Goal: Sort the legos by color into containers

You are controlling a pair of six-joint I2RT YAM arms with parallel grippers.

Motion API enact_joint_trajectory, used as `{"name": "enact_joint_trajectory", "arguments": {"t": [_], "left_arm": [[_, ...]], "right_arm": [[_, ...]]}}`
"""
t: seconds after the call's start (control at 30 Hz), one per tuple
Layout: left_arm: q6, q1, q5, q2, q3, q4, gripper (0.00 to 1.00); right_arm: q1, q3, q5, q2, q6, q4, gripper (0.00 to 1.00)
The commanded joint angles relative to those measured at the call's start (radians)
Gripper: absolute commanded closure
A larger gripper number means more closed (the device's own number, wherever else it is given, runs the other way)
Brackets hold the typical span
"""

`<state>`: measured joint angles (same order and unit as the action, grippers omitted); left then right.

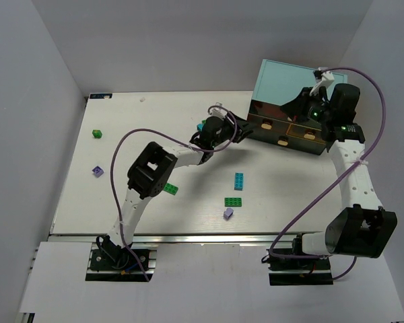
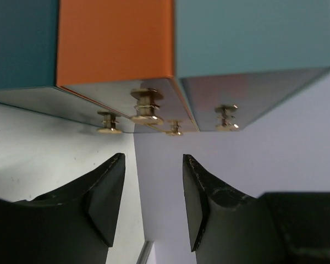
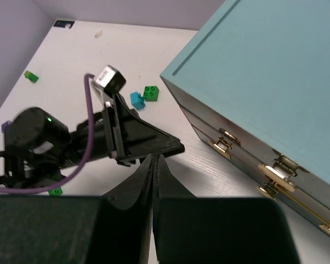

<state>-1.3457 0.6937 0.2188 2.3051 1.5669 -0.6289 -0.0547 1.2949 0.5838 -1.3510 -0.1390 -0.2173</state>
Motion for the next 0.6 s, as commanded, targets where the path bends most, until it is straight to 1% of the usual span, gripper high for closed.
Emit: {"name": "enact_joint_trajectory", "arguments": {"t": [0.0,0.1,0.23,0.37,0.57], "left_arm": [[-0.061,0.021,-0.104,0.025,0.096,-0.016,0.44],[-0.061,0.032,-0.125,0.056,0.146,0.024,0.44],[-0.064,0.05,-0.17,0.108,0.212,0.031,0.44],[-0.061,0.05,-0.18,0.152,0.28,0.058,0.44],[-0.059,0.069,-0.187,0.195,0.34,0.104,0.44]], "right_arm": [[-0.019,0.057,0.03,0.01,-0.071,0.084,1.0],[-0.031,0.067,0.022,0.012,-0.073,0.095,1.0],[-0.056,0.087,0.017,0.015,-0.068,0.091,1.0],[-0.071,0.084,0.014,0.036,-0.065,0.093,1.0],[-0.092,0.061,0.013,0.055,-0.071,0.105,1.0]]}}
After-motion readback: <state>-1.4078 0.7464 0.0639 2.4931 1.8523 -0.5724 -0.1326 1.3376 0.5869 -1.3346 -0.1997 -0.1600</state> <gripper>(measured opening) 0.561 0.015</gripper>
